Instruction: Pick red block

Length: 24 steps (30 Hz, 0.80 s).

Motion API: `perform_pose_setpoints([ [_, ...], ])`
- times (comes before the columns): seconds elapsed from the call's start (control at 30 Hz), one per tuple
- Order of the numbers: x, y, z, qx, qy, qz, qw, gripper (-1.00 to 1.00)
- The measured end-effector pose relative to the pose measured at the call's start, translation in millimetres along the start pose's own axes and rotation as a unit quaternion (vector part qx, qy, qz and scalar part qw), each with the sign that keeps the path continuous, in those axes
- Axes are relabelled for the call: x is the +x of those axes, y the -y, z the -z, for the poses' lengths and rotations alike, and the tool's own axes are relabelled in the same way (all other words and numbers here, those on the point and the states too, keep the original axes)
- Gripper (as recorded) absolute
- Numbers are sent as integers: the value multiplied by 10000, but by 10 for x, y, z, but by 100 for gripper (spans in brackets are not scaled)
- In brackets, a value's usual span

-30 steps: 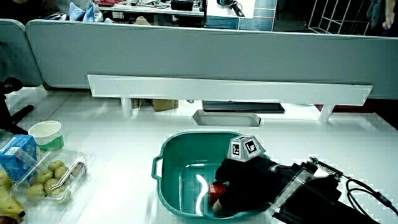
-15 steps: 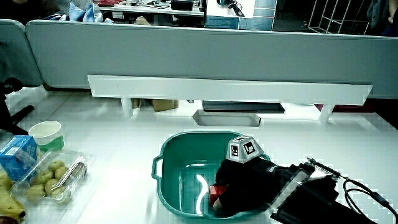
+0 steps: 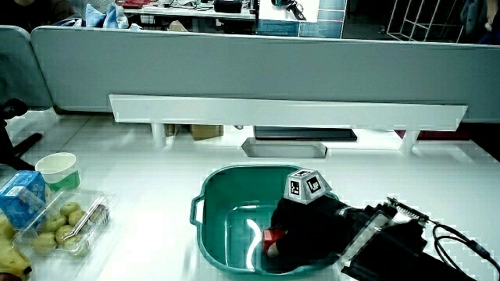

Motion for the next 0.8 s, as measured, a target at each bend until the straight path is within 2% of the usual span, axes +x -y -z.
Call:
perform_pose_setpoints([
  [0.2, 28, 85, -79, 73, -48, -74, 9999, 100],
  [0.23, 29, 122, -107, 183, -49, -43, 9998, 100],
  [0.27, 28, 146, -128, 191, -83, -125, 9997, 100],
  [0.47, 40, 342, -255, 409, -108, -185, 9989, 100],
  [0.6, 11, 538, -358, 646, -75, -312, 9974, 100],
  [0.67, -2, 616, -384, 671, -36, -383, 9970, 100],
  [0.8, -20, 796, -432, 970, 43, -422, 9944, 100],
])
